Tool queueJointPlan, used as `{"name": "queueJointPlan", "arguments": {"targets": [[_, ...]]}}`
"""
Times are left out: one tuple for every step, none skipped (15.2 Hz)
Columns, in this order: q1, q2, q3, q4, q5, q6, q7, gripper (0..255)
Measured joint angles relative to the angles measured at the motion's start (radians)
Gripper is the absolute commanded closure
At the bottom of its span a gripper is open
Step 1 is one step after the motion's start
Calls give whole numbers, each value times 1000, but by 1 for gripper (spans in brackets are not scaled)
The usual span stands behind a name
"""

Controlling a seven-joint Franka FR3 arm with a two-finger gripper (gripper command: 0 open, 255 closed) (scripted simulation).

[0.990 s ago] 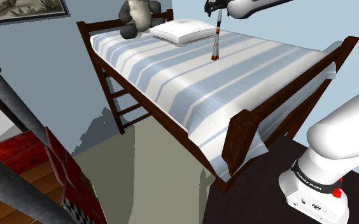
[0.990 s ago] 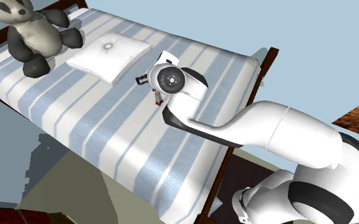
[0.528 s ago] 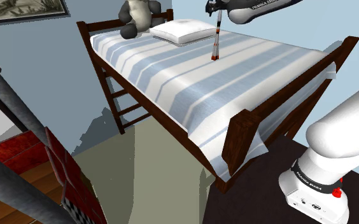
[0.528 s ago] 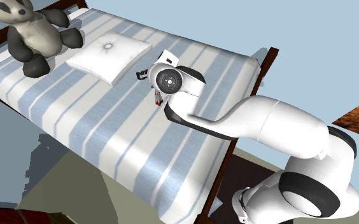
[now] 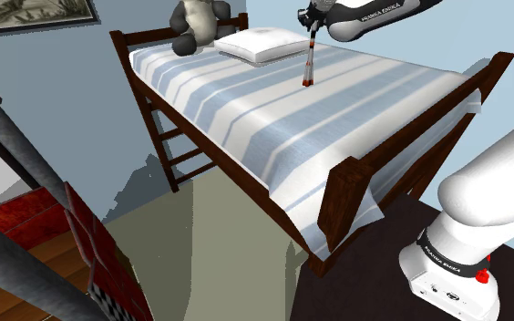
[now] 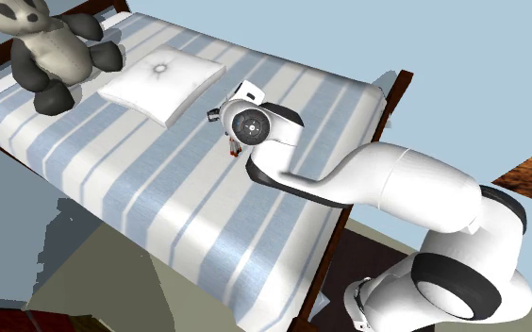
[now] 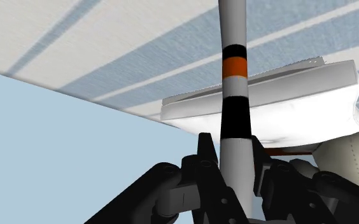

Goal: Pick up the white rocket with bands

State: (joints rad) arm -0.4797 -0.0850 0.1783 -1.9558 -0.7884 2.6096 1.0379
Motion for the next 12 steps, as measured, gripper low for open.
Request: {"name": "queueJointPlan", "arguments": {"targets": [[0,0,0,0,0,0,0,255],[0,0,0,0,0,0,0,255],[0,0,0,0,0,0,0,255],[0,0,0,0,0,0,0,255],[0,0,0,0,0,0,0,255],[0,0,0,-1,-1,0,1,255],[1,1,0,5,4,-4,-5,255],[2,0,0,12,13,-10,-14,255],[3,-2,0,20,22,-17,-25,255],[5,-1,0,32,34,-27,-37,255],[7,-3,-1,41,45,-36,-51,255],[9,-5,0,53,57,-47,-63,255]]}}
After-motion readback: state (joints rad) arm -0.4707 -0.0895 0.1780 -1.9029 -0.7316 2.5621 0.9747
